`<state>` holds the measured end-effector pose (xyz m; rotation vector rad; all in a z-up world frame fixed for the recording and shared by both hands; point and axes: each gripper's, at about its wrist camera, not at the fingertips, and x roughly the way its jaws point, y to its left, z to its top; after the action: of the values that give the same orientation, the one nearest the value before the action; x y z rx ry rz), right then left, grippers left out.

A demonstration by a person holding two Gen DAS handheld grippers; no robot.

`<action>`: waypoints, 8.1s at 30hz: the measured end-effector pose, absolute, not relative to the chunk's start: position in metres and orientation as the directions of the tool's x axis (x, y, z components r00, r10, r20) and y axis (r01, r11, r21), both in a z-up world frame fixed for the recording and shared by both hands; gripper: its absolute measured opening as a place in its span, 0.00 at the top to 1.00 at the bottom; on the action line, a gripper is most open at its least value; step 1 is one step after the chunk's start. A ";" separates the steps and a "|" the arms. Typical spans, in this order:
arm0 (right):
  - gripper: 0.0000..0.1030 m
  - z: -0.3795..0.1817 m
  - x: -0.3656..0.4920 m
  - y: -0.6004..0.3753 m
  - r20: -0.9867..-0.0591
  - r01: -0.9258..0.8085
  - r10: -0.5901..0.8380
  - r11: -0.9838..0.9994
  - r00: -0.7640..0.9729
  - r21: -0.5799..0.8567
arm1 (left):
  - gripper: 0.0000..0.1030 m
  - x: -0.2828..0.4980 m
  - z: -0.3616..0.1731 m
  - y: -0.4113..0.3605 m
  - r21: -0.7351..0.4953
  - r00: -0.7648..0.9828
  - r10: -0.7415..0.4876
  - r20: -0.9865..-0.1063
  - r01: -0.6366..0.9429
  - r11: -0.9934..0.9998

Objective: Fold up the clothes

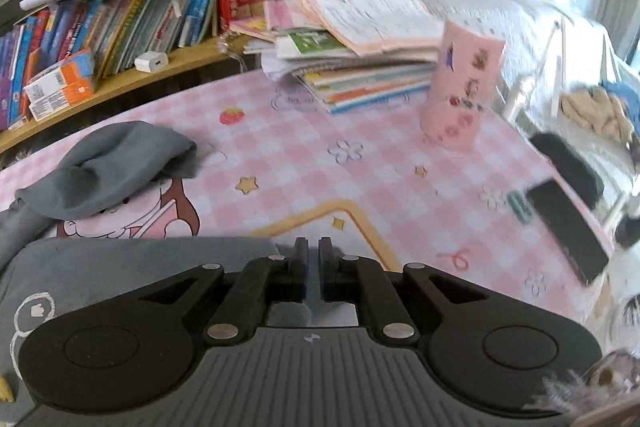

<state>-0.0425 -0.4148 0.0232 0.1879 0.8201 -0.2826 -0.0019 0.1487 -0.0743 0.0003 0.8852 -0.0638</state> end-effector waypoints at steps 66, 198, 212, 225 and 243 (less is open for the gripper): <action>0.68 -0.045 -0.065 -0.336 -0.882 0.081 -0.037 0.997 0.470 0.002 | 0.25 -0.049 -0.072 0.214 -0.018 0.564 0.019 -0.826 -0.059 0.998; 0.85 -0.063 0.236 -0.200 -0.750 -0.251 -0.023 0.935 0.661 -0.250 | 0.71 -0.027 -0.069 0.160 -0.071 0.564 -0.115 -0.818 0.100 0.992; 0.71 -0.020 0.088 -0.255 -0.699 -0.265 0.197 0.964 0.688 0.010 | 0.71 -0.011 -0.048 0.195 -0.117 0.655 -0.123 -0.745 0.053 0.992; 0.70 -0.057 -0.075 -0.301 -0.772 -0.016 -0.043 0.998 0.635 -0.068 | 0.95 0.050 -0.085 0.230 -0.269 0.620 -0.202 -0.758 -0.015 0.963; 0.76 -0.056 -0.047 -0.341 -0.784 0.124 -0.135 0.989 0.606 -0.074 | 0.94 -0.034 -0.068 0.235 -0.250 0.652 -0.180 -0.737 -0.014 0.968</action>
<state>-0.0469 -0.3408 -0.0556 -0.0124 0.9070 -0.1498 -0.0344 0.2345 -0.0680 -0.2427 0.8581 -0.0953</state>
